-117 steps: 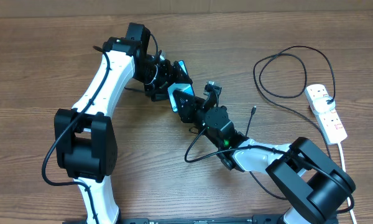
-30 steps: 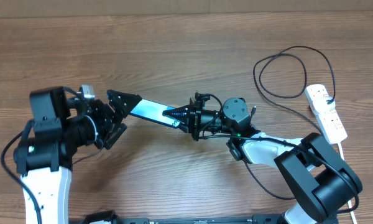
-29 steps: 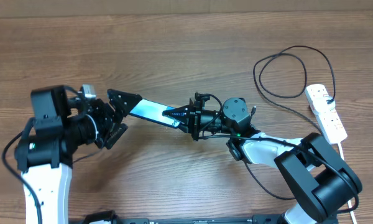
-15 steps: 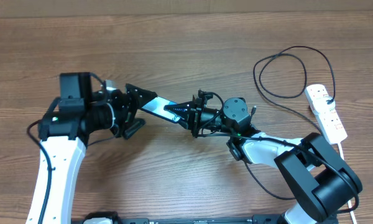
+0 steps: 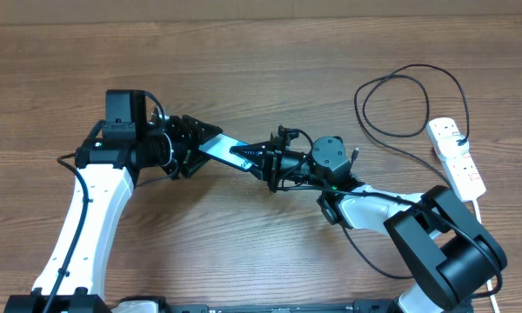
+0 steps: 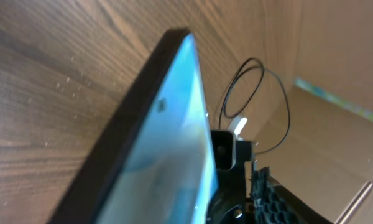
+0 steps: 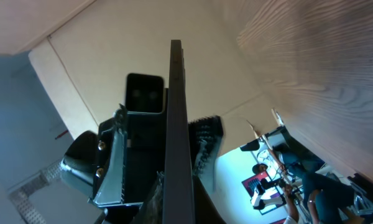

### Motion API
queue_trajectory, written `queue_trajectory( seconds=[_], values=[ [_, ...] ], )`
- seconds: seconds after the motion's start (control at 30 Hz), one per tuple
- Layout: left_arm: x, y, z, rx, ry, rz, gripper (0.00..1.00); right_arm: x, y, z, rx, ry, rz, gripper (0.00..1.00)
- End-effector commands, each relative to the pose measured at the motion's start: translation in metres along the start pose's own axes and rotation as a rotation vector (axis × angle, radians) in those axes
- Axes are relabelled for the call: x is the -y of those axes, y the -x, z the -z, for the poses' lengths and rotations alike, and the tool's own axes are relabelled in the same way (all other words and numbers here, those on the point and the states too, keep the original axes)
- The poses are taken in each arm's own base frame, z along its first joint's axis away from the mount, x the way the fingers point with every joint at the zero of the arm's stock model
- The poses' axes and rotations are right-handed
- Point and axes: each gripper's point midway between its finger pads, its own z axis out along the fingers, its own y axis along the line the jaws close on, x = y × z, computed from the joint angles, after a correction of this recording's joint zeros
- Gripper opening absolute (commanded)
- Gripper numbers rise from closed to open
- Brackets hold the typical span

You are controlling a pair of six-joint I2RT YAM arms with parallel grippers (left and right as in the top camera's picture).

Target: Plug charger to phone and switch on socket

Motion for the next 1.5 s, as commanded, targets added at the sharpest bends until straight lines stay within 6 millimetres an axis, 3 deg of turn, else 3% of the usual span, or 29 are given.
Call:
queue_trajectory(
  seconds=[0.0,0.13,0.57,0.63,0.83,1.47],
  values=[
    [0.001,0.007,-0.002,0.038,0.001,0.036,0.54,-0.016,-0.004,0.0,0.006,0.038,-0.114,0.04],
    [0.004,0.008,-0.002,0.044,-0.007,0.046,0.51,-0.013,0.004,0.0,0.045,0.037,-0.133,0.04],
    [0.018,0.001,-0.016,0.075,-0.013,-0.025,0.48,-0.013,-0.002,-0.004,0.038,0.04,-0.127,0.04],
    [0.017,0.002,-0.016,0.079,-0.011,-0.026,0.41,-0.013,-0.002,-0.004,0.037,0.041,-0.127,0.04],
    [0.016,0.001,-0.018,0.093,0.001,-0.031,0.33,-0.013,-0.002,-0.004,0.038,0.041,-0.127,0.04],
    [0.015,0.003,-0.019,0.115,0.016,-0.032,0.33,-0.024,-0.007,-0.003,0.019,0.081,-0.092,0.04]
  ],
)
